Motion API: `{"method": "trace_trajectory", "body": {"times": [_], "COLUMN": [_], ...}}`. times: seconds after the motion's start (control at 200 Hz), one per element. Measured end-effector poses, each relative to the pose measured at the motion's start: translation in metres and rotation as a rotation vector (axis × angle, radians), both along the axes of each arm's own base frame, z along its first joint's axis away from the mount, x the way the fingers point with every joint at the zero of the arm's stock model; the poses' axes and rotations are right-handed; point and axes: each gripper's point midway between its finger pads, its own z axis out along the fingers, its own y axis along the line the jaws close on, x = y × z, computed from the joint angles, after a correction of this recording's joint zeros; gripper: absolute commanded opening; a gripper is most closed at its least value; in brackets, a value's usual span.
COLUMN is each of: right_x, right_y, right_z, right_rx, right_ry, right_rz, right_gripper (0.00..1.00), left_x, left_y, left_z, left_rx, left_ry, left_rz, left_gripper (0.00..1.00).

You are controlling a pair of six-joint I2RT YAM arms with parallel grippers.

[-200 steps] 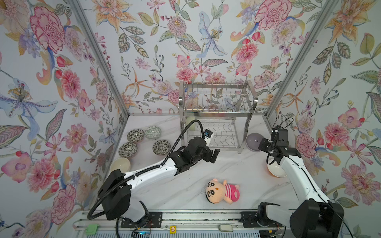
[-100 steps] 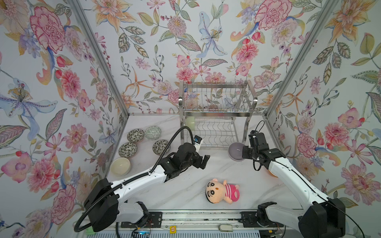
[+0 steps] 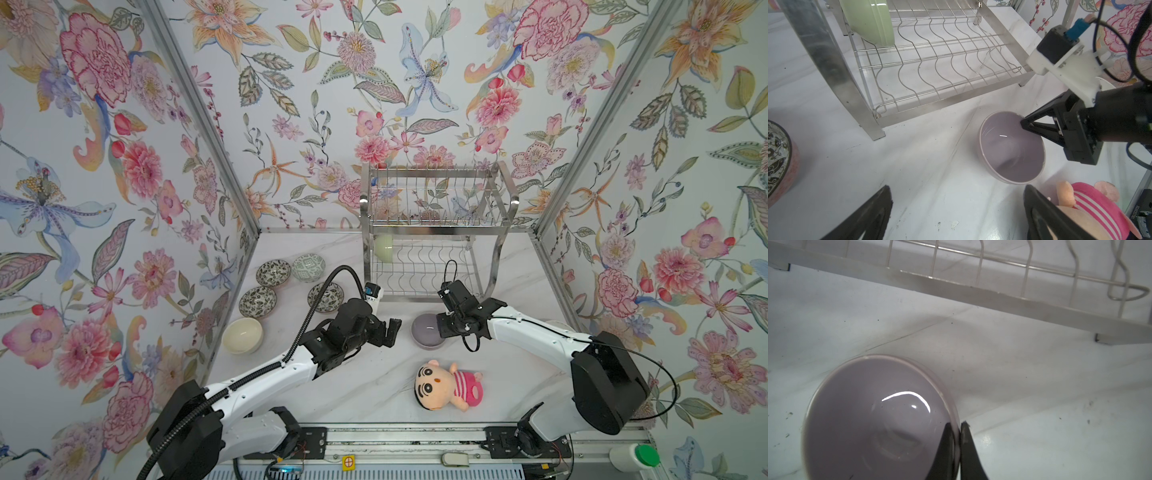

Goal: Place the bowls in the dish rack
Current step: 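Lift and carry the lilac bowl toward the rack with the right gripper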

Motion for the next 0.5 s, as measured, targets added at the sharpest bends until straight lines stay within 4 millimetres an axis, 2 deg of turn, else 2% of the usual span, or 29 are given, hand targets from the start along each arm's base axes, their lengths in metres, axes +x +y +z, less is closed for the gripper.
{"method": "trace_trajectory", "body": {"times": [0.17, 0.245, 0.43, 0.495], "right_x": [0.010, 0.010, 0.012, 0.015], "right_y": [0.018, 0.019, 0.020, 0.022], "right_z": [0.000, -0.003, 0.000, 0.004], "right_rx": [0.028, 0.026, 0.026, 0.030], "right_ry": [-0.013, -0.010, -0.016, -0.025], "right_rz": [0.019, 0.022, 0.026, 0.023], "right_gripper": [0.01, 0.06, 0.27, 0.30], "left_x": [0.001, 0.002, 0.006, 0.006], "left_y": [0.002, 0.002, -0.003, -0.005], "left_z": [0.003, 0.004, 0.006, 0.005], "left_rx": [-0.018, -0.028, -0.062, -0.068], "left_ry": [-0.002, 0.000, 0.002, 0.006], "left_rz": [0.015, 0.020, 0.029, 0.029], "left_gripper": [0.99, 0.99, 1.00, 0.99]}}
